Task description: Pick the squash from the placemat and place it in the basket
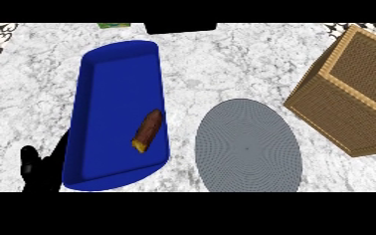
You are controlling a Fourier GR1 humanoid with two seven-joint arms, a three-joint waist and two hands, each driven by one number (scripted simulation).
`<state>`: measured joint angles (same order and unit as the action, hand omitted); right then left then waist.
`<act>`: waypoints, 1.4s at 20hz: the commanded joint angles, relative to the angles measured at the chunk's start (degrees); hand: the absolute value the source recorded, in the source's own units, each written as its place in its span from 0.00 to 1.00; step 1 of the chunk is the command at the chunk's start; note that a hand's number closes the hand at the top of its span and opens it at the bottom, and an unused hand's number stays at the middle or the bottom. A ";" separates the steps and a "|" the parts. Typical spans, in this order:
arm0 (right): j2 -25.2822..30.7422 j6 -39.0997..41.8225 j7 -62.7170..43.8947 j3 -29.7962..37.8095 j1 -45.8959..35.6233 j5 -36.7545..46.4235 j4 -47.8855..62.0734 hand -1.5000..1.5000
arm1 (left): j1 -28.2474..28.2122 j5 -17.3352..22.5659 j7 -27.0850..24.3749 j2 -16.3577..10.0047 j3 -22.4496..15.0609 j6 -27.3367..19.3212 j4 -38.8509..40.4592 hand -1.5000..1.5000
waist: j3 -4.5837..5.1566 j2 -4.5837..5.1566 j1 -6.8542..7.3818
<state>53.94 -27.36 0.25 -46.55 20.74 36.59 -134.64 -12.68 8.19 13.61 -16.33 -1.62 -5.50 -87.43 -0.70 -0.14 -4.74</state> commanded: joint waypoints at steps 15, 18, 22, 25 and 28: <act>6.78 -2.98 -6.25 21.68 0.31 -22.27 -7.92 1.00 | 0.89 0.26 1.46 -0.11 -0.95 2.09 0.98 0.50 | 0.74 1.27 3.17; 7.72 -1.08 -6.50 26.32 -1.71 -29.18 -6.41 1.00 | 1.11 0.30 1.90 0.26 -1.62 2.67 1.68 0.50 | 0.70 1.17 3.59; 9.20 3.16 -5.00 35.44 -5.61 -41.34 -0.26 1.00 | 1.94 -0.15 1.72 0.64 -1.91 2.64 2.18 0.50 | 0.53 1.23 4.80; 10.09 8.86 -3.22 41.34 -8.11 -51.74 4.07 1.00 | 1.69 -1.04 1.90 1.84 -3.41 2.33 2.51 0.50 | 0.51 0.98 5.16; 9.94 16.00 0.46 46.93 -9.95 -61.88 11.68 1.00 | 2.64 -1.52 1.66 2.39 -3.25 1.72 3.66 0.50 | 0.49 0.85 4.95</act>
<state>63.29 -18.21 -1.82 -6.46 13.29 -13.57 -129.37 -9.02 6.78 14.14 -15.71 -3.26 -3.86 -86.72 -0.60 0.52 -0.09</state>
